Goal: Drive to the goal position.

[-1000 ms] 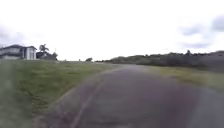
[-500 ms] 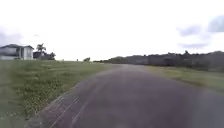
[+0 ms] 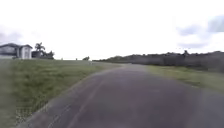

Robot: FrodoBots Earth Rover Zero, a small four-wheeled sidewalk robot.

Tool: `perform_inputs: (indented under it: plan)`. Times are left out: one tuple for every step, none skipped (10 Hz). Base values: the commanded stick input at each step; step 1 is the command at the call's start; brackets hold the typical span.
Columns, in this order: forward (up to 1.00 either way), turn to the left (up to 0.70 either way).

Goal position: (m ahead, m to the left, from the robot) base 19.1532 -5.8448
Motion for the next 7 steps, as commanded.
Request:
perform_inputs:
  plan:
    - [0.70, 0.00]
    - [0.70, 0.00]
    - [0.70, 0.00]
    - [0.70, 0.00]
    - [0.70, 0.00]
    - [0.70, 0.00]
    - [0.70, 0.00]
